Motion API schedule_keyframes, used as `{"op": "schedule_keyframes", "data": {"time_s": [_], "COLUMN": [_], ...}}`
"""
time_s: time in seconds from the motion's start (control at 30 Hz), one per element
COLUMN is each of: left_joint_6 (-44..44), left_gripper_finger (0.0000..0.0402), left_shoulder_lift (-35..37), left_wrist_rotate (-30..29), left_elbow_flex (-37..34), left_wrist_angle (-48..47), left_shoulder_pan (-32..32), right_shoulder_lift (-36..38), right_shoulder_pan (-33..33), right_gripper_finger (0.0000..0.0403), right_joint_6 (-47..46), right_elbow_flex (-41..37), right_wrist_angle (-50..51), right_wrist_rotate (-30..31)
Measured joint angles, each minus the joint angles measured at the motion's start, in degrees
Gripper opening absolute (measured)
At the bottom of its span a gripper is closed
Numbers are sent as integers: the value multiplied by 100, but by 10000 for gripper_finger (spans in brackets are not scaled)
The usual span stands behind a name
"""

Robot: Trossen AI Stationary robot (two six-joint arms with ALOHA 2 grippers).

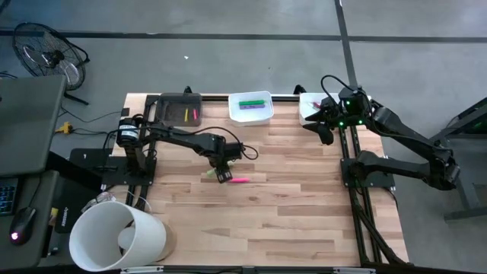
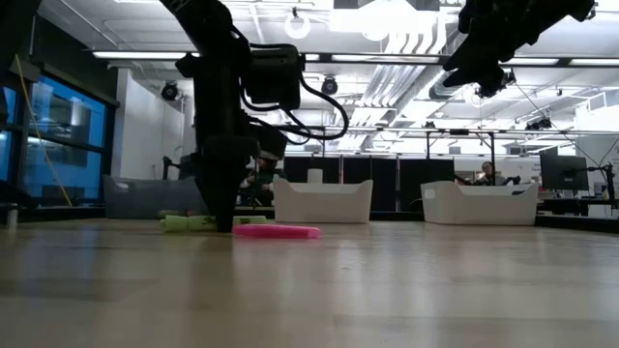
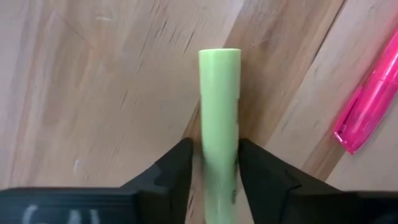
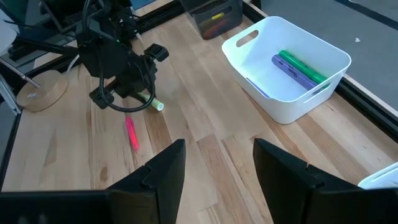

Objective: Pick & Place Markers
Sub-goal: Put the light green highlighter pen into the left white bin

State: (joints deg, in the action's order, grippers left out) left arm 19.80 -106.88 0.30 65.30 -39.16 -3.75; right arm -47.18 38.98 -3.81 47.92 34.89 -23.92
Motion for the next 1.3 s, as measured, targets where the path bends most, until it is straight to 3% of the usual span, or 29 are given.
{"op": "schedule_keyframes", "data": {"time_s": [0.3,0.87,1.3], "left_joint_6": [19,-391,-643], "left_gripper_finger": [73,80,81], "left_shoulder_lift": [-6,-47,-30], "left_wrist_rotate": [0,-229,-822], "left_elbow_flex": [-2,1107,2093], "left_wrist_angle": [7,-626,-302], "left_shoulder_pan": [0,-37,-241], "right_shoulder_lift": [0,0,0], "right_shoulder_pan": [0,0,0], "right_gripper_finger": [179,179,179], "right_joint_6": [39,87,87], "right_elbow_flex": [0,0,0], "right_wrist_angle": [-1,1,11], "right_wrist_rotate": [2,2,0]}}
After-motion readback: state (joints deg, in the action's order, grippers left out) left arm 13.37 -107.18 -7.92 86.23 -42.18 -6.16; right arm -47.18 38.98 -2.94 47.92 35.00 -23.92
